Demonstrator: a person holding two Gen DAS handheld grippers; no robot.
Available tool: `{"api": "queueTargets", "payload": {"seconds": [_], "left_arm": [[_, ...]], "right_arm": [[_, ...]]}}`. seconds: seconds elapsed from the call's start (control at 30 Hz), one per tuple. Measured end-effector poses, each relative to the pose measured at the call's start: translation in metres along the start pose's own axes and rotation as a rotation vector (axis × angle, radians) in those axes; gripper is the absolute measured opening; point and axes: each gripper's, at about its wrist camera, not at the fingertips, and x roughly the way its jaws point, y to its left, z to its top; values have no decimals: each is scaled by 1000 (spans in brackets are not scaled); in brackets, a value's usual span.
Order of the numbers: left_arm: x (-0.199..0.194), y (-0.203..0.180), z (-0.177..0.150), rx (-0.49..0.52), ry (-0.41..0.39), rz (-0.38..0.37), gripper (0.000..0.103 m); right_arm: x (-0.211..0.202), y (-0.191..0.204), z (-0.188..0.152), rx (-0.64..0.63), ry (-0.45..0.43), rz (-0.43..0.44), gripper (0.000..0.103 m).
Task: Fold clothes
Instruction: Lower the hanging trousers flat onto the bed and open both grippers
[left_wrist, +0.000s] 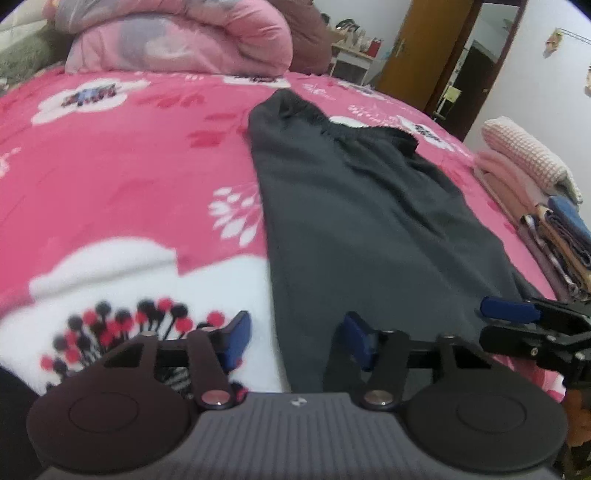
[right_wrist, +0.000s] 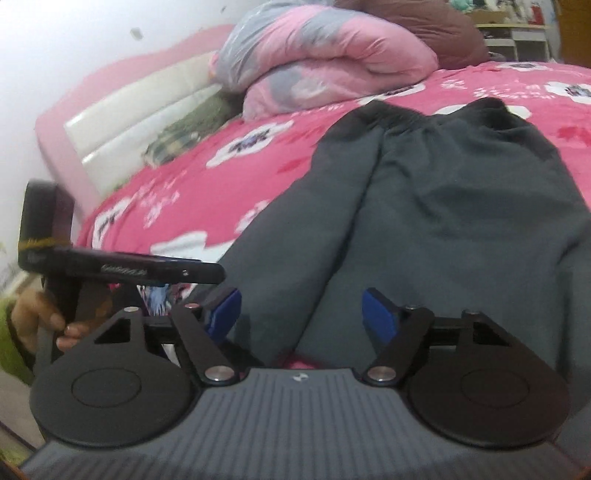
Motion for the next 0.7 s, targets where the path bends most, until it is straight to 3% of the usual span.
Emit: {"api": "queueTargets", "payload": {"seconds": [0.03,0.1,0.33,0.43,0.6,0.7], "left_arm": [[0,1,-1,-3,-12,6,39],[0,4,-1,-22,-30,-2,8],[-15,19,-1,-136,-106,-54,2],[-35,38,6,-220,-175,-63,2],[-84,83,26,-335,-366,65,1],[-93,110,31,-362,-384,173,1]], "right_arm": [[2,4,-2,-14,7,-5,70],[3,6,-2,-17,13,-21,70],[1,-5,3,49,-15,-80,70],[1,-9,4,69,-27,-117,70],[0,-21,4,105,-32,-168,70],[1,-29,3,127,-30,-190,70]]}}
